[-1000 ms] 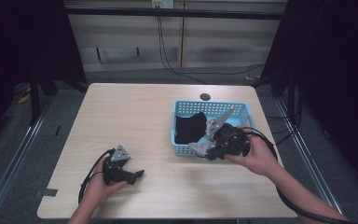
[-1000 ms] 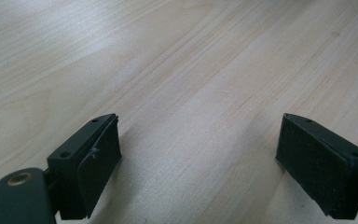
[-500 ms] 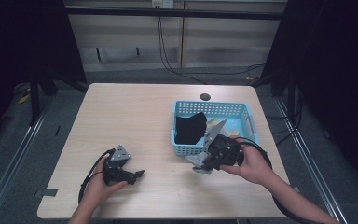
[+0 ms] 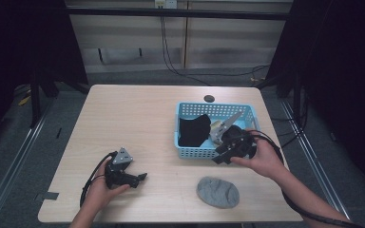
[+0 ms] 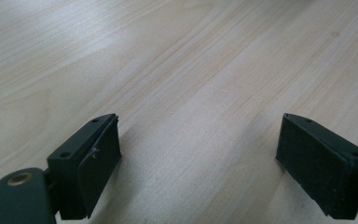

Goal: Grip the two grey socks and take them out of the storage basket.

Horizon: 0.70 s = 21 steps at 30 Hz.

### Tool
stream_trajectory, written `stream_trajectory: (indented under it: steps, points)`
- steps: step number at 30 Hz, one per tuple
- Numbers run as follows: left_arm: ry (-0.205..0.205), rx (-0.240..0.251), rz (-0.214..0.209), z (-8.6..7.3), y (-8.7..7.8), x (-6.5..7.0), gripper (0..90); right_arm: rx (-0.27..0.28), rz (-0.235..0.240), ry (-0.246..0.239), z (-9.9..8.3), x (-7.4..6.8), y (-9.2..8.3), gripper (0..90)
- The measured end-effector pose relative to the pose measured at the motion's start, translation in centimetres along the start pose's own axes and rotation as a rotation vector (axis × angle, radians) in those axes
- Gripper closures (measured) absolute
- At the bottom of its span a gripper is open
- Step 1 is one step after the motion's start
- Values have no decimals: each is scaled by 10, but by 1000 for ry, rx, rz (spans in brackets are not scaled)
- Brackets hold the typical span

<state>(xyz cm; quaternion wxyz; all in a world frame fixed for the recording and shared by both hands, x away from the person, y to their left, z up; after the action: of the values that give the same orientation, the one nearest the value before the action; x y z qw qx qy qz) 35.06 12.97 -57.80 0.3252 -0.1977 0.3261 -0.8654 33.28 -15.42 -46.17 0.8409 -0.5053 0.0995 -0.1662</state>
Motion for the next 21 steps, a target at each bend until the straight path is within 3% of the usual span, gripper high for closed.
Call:
stream_trajectory:
  steps: [1, 2, 3, 4, 5, 6, 9, 21]
  points:
    - [0, 0, 0, 0, 0, 0, 128, -3, -19, 30, -2, 12, -1, 574]
    - [0, 0, 0, 0, 0, 0, 128, -3, -19, 30, -2, 12, -1, 574]
    - [0, 0, 0, 0, 0, 0, 128, -15, -42, 58, -5, 27, -1, 571]
    - [0, 0, 0, 0, 0, 0, 128, -15, -42, 58, -5, 27, -1, 571]
    - [0, 0, 0, 0, 0, 0, 129, -27, -64, 90, -9, 42, 1, 565]
    - [0, 0, 0, 0, 0, 0, 129, -27, -64, 90, -9, 42, 1, 565]
    - [0, 0, 0, 0, 0, 0, 128, -62, -92, 142, -18, 63, 11, 539]
    - [-6, 0, -4, 0, 0, 1, 128, -116, -140, 234, -36, 97, 43, 482]
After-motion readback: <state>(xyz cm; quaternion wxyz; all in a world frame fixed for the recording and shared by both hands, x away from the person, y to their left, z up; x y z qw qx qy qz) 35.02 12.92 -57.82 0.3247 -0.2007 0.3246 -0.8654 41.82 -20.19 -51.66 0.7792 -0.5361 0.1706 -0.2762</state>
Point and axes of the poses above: each handheld gripper's, and its own axes: y roughly forward along the jaws, z roughly out of its top, x roughly to its right, the point moved 10 cm from there along y, roughly forward along the jaws, and after that the axes turned 9 degrees about -y, right-handed, at the moved point
